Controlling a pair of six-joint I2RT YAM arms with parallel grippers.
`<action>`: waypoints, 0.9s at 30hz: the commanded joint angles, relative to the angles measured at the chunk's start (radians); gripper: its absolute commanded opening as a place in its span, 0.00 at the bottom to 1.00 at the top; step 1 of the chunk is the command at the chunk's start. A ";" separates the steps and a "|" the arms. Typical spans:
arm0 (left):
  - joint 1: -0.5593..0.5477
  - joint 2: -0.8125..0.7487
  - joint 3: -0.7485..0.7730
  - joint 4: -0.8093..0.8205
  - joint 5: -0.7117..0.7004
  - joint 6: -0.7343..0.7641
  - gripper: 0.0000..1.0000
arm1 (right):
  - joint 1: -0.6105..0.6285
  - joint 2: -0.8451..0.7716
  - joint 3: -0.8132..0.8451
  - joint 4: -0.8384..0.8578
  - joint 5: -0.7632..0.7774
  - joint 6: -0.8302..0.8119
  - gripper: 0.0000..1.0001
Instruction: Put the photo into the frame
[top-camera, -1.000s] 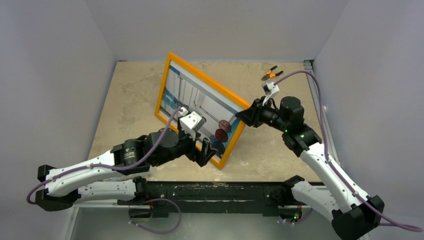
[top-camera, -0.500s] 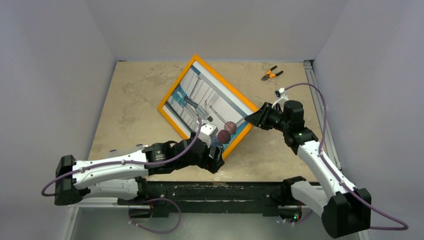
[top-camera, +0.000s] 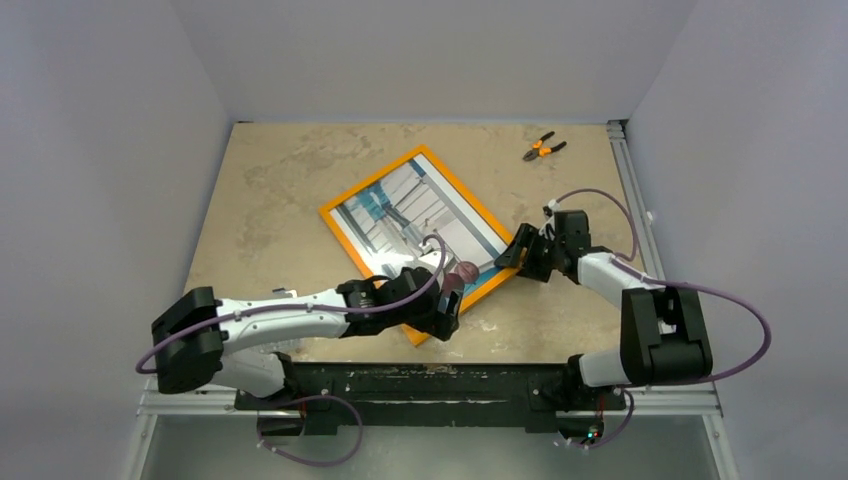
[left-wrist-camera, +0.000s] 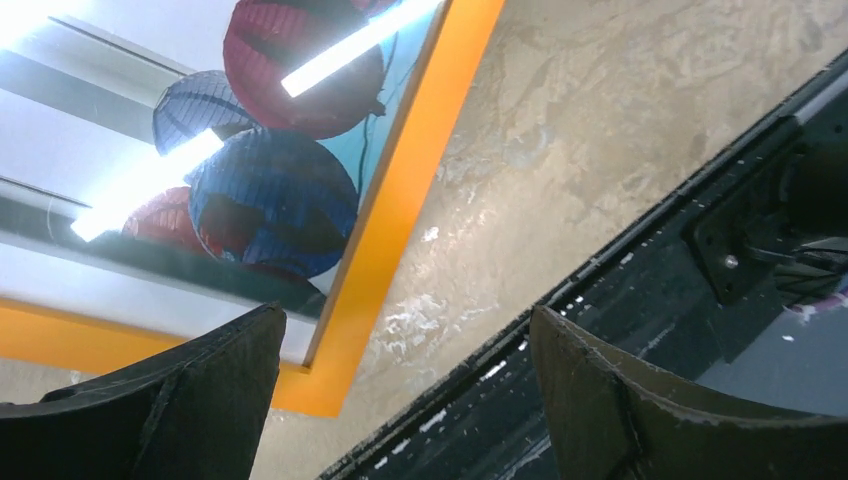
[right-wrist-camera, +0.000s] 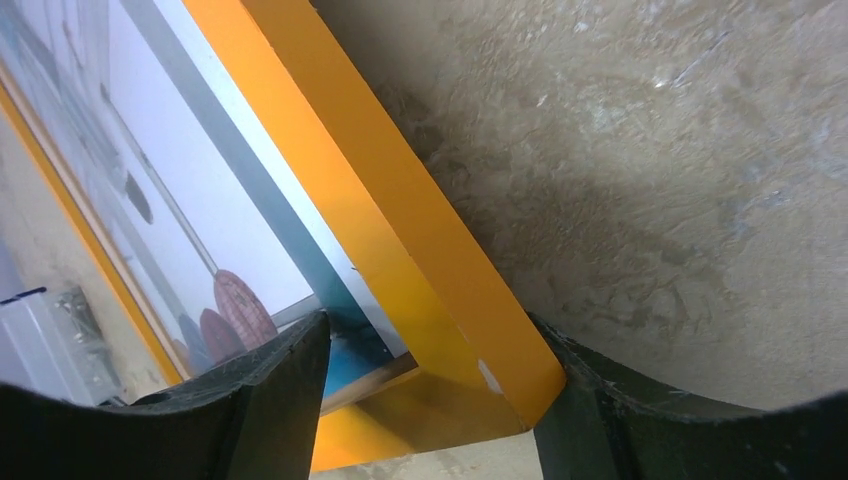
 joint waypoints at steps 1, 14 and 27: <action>0.042 0.101 0.002 0.079 0.064 0.021 0.89 | -0.018 -0.029 -0.003 0.037 0.093 -0.094 0.64; 0.064 0.255 0.031 0.120 0.164 0.034 0.86 | -0.020 -0.091 0.114 -0.272 0.260 -0.067 0.72; 0.029 0.286 0.029 0.140 0.252 -0.024 0.84 | 0.111 -0.138 -0.098 -0.018 0.022 0.232 0.75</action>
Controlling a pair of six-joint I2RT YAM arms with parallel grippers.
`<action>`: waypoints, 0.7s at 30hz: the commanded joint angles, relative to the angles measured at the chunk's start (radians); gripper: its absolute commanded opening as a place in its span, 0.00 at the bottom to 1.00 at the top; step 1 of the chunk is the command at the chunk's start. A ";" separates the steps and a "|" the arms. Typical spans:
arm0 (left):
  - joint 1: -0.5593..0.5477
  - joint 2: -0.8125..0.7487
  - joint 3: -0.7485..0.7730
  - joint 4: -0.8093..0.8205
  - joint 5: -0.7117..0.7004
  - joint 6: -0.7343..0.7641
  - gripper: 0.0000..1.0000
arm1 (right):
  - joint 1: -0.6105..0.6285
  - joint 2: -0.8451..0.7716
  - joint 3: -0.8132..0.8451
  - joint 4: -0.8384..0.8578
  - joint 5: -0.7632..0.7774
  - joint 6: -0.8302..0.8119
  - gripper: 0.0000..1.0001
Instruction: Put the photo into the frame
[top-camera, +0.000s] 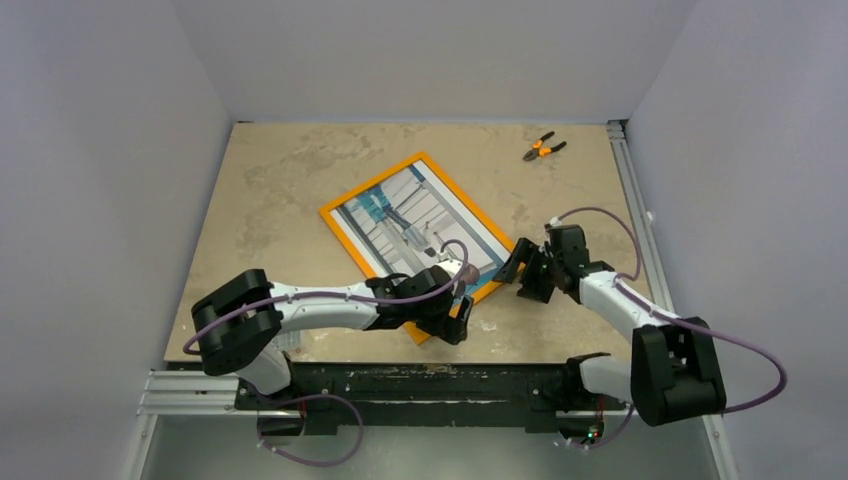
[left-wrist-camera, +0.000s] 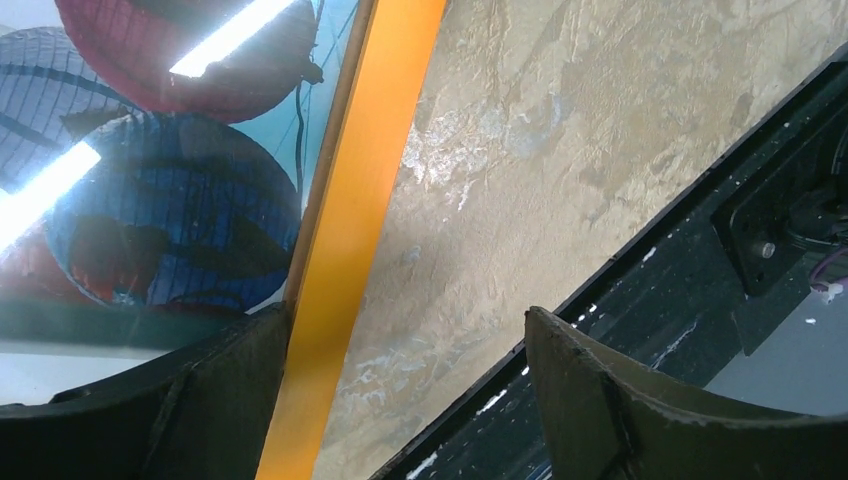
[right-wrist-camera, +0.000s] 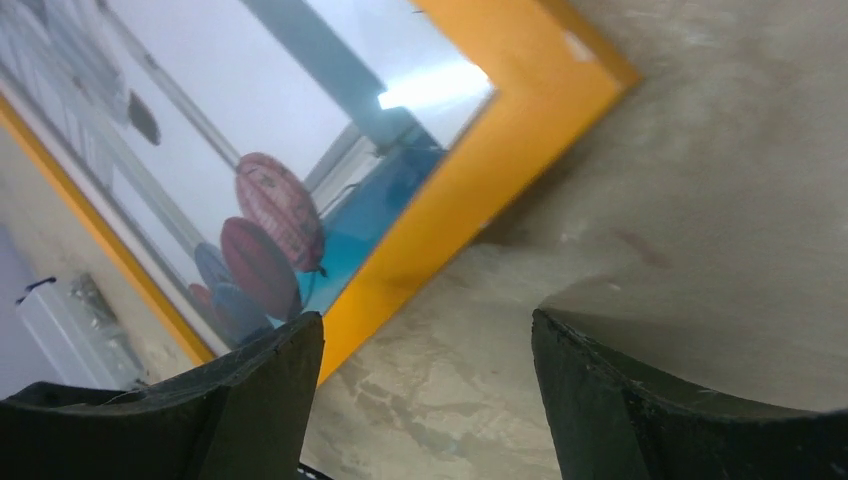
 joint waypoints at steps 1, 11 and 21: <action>-0.030 0.043 0.018 0.011 0.059 -0.033 0.84 | 0.073 0.081 -0.011 0.151 -0.059 0.120 0.75; -0.096 0.134 0.095 0.059 0.124 -0.048 0.83 | 0.081 0.277 0.106 0.205 -0.046 0.108 0.76; -0.117 0.269 0.329 0.081 0.223 0.035 0.86 | 0.075 0.367 0.298 0.101 0.019 0.014 0.76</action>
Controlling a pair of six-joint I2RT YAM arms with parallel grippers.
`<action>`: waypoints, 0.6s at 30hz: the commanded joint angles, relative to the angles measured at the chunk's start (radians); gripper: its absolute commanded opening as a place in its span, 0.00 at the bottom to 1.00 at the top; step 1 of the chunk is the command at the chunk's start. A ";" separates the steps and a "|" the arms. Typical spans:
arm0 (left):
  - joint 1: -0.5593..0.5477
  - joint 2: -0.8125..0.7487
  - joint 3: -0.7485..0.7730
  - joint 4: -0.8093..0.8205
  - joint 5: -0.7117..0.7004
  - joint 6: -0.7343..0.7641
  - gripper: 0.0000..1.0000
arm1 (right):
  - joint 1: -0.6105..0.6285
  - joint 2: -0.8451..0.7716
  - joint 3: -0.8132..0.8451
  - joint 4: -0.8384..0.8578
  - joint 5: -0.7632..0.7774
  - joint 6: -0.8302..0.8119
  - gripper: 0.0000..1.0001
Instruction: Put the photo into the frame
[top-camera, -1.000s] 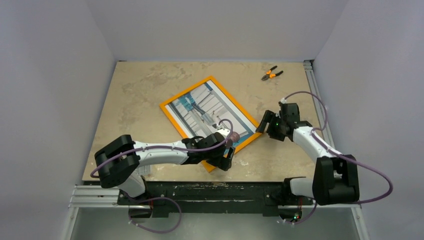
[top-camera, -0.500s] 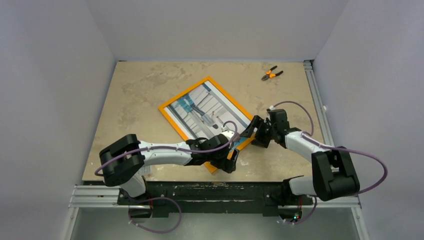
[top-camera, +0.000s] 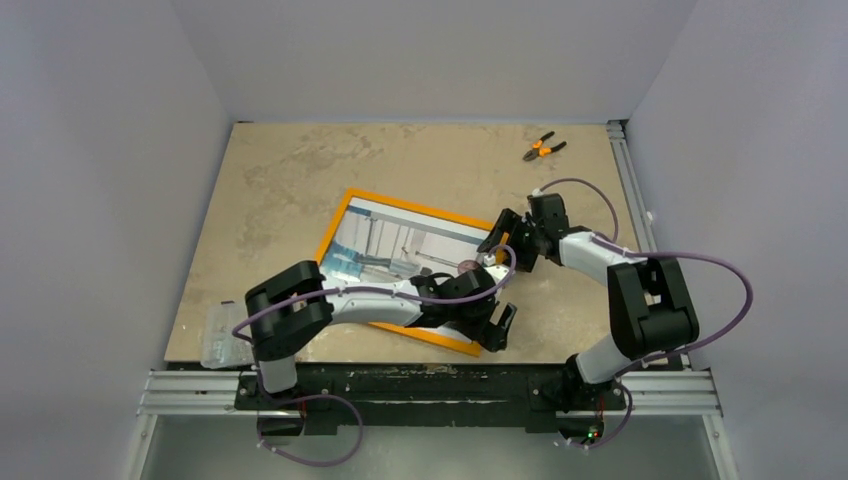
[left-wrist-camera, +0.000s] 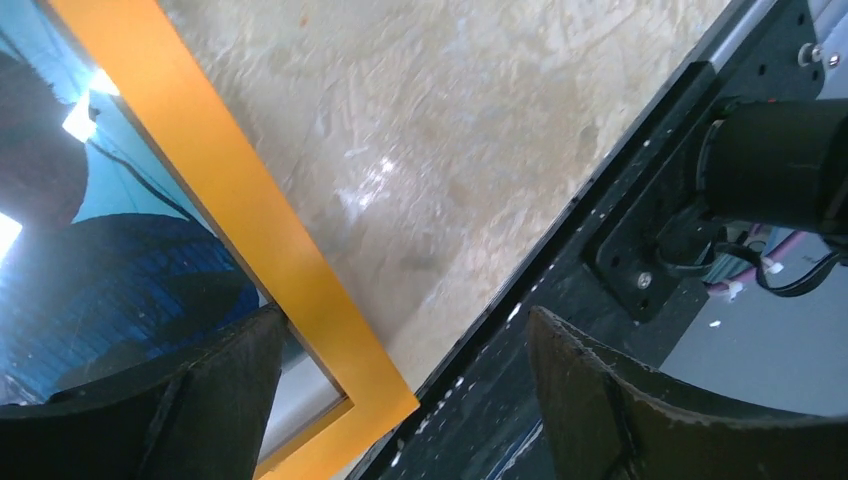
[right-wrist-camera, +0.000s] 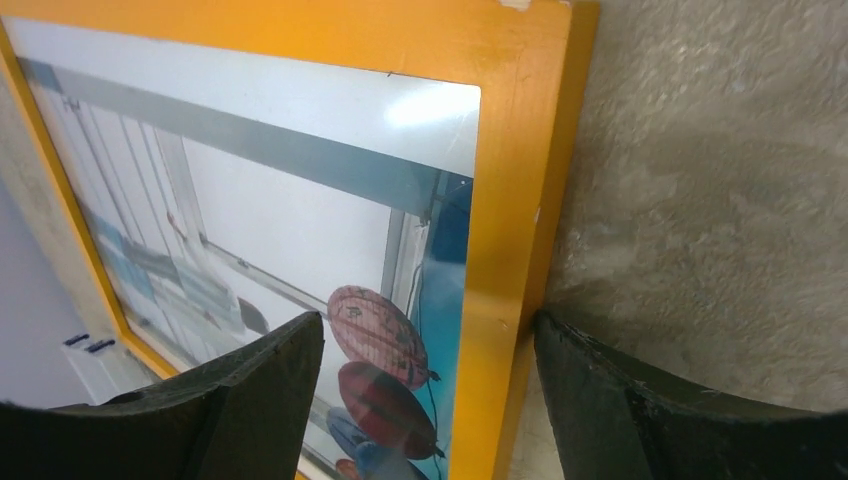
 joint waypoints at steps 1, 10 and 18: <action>-0.027 0.037 0.098 0.054 0.141 0.030 0.87 | 0.001 0.034 0.088 -0.058 0.066 -0.068 0.76; 0.059 -0.252 -0.041 0.065 0.084 0.014 0.97 | 0.002 -0.094 0.088 -0.240 0.191 -0.141 0.77; 0.201 -0.552 -0.109 -0.117 0.060 0.016 0.98 | 0.074 -0.202 -0.019 -0.302 0.225 -0.127 0.73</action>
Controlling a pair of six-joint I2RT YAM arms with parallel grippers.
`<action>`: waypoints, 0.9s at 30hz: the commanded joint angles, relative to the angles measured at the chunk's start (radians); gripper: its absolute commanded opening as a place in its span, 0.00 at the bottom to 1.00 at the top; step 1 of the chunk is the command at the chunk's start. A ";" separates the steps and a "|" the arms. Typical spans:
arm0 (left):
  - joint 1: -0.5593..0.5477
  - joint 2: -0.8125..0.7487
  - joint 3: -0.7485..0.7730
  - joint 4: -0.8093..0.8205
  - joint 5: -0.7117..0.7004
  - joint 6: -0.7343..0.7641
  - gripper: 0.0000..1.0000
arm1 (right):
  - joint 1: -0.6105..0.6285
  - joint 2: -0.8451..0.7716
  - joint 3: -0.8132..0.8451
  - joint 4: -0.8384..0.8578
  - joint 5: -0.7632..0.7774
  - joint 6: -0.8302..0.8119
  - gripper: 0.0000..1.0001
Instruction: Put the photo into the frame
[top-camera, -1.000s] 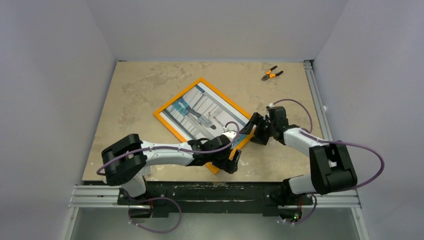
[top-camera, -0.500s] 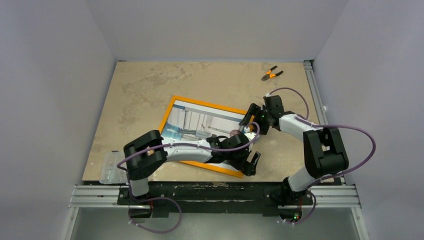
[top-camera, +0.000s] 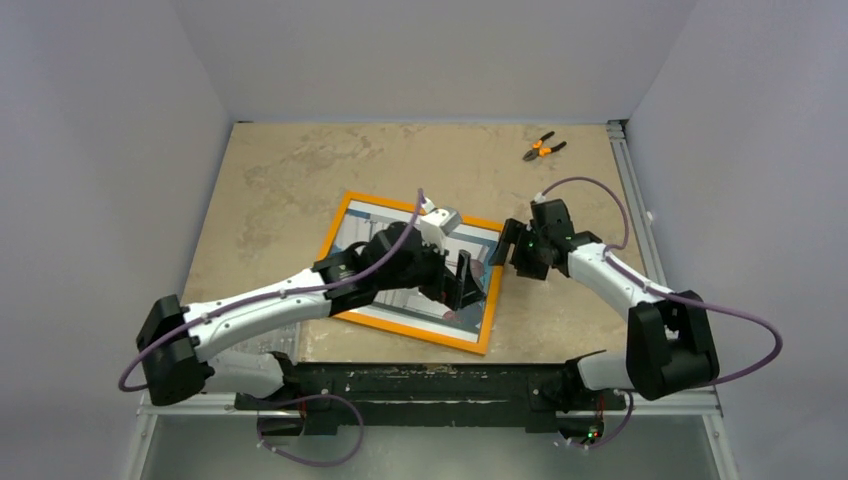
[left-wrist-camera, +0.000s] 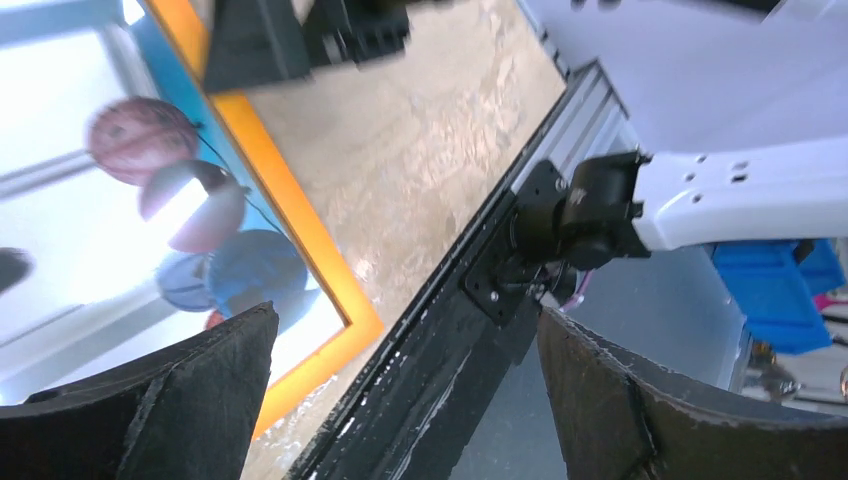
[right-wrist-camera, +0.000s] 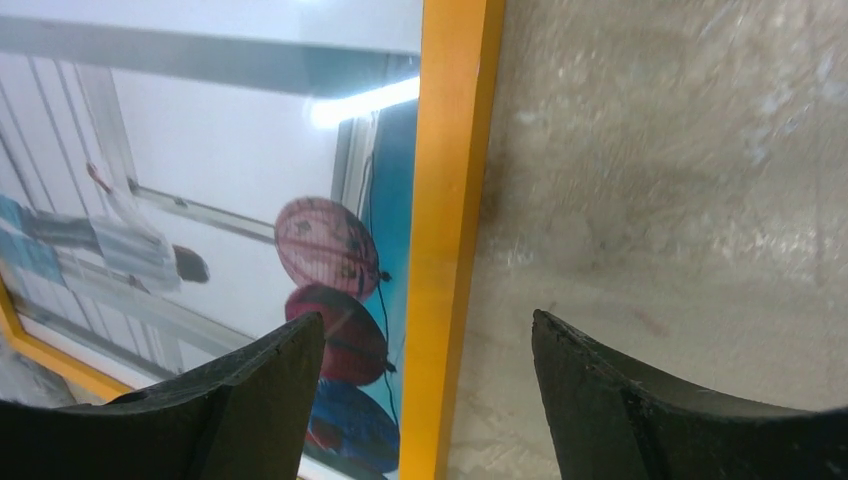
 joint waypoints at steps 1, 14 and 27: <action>0.073 -0.115 -0.025 -0.123 -0.020 0.001 0.99 | 0.055 -0.029 -0.055 -0.057 0.054 0.002 0.71; 0.248 -0.305 -0.151 -0.253 -0.031 0.005 0.99 | 0.204 0.101 -0.009 -0.052 0.250 0.051 0.35; 0.322 -0.360 -0.196 -0.361 -0.095 0.057 1.00 | 0.079 0.221 0.194 -0.127 0.413 -0.112 0.04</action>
